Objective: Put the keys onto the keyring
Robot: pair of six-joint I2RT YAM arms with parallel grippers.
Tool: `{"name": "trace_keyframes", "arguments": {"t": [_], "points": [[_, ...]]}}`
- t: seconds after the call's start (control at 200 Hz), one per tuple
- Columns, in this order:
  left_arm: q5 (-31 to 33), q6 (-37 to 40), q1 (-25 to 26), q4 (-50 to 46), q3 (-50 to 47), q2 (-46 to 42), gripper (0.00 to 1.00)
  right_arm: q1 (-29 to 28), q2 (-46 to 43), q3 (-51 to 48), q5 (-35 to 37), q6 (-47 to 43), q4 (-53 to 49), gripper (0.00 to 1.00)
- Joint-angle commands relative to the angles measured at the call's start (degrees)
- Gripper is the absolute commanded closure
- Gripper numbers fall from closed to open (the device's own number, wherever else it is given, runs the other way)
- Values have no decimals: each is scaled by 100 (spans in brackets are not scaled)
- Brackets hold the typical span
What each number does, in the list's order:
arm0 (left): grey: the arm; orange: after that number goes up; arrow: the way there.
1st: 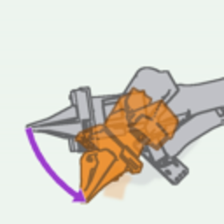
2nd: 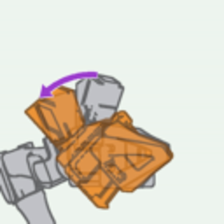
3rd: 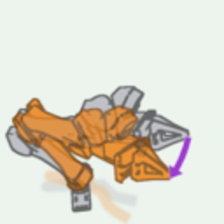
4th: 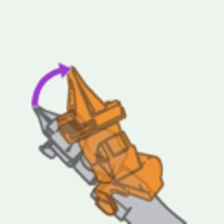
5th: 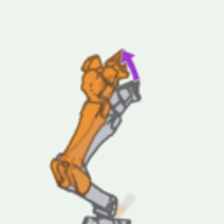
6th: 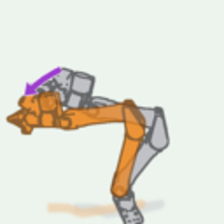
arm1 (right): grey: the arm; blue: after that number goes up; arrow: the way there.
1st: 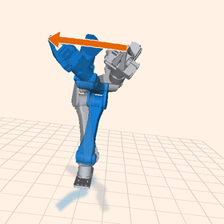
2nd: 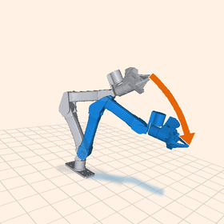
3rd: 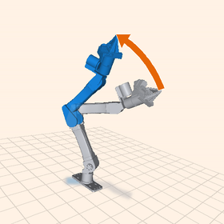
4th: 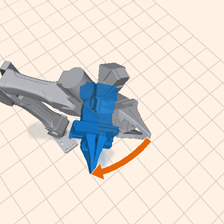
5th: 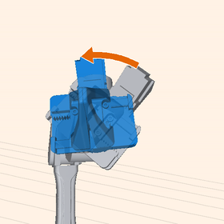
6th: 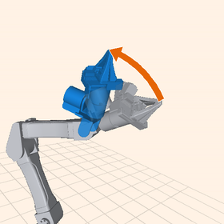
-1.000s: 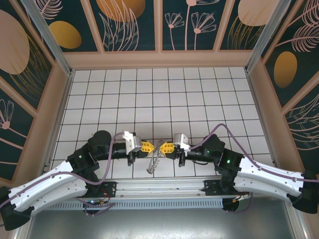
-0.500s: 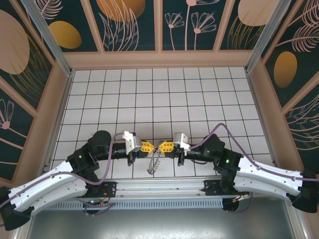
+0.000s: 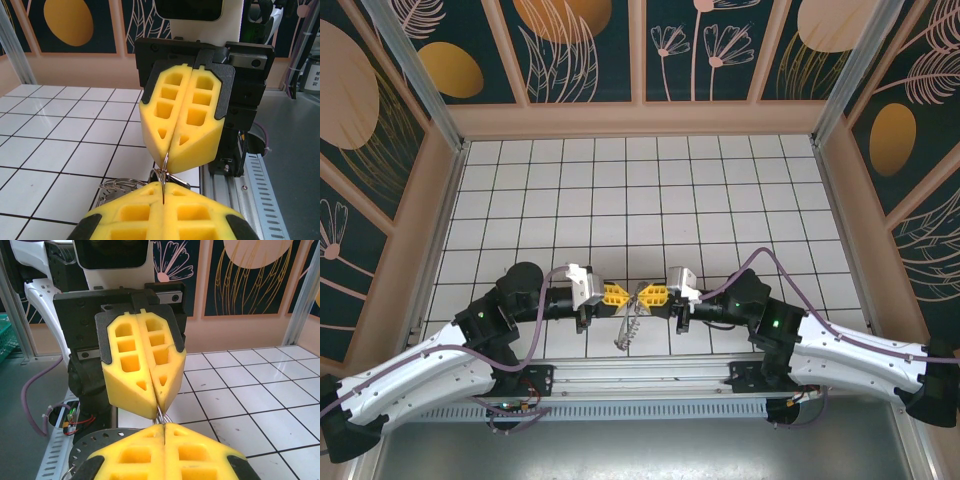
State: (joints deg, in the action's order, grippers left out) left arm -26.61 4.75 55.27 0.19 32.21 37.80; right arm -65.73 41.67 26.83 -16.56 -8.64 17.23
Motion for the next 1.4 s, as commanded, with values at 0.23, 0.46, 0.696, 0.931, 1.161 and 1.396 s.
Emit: {"name": "trace_keyframes", "arguments": {"t": [0.23,0.46,0.696,0.931,1.161,1.396], "points": [[-104,48,15,274,32,-61,100,-117,-163,24,3,40,175,100],[-88,49,13,271,25,-62,100,-124,-218,33,38,21,105,100],[-96,50,13,282,23,-51,100,-141,-190,33,54,31,85,100],[-116,48,16,280,22,-53,100,-141,-138,41,296,-20,77,100],[-124,43,13,260,28,-51,100,-142,-37,94,359,-96,87,100],[-115,33,17,271,23,-58,100,-141,-50,79,256,-86,81,100]]}}
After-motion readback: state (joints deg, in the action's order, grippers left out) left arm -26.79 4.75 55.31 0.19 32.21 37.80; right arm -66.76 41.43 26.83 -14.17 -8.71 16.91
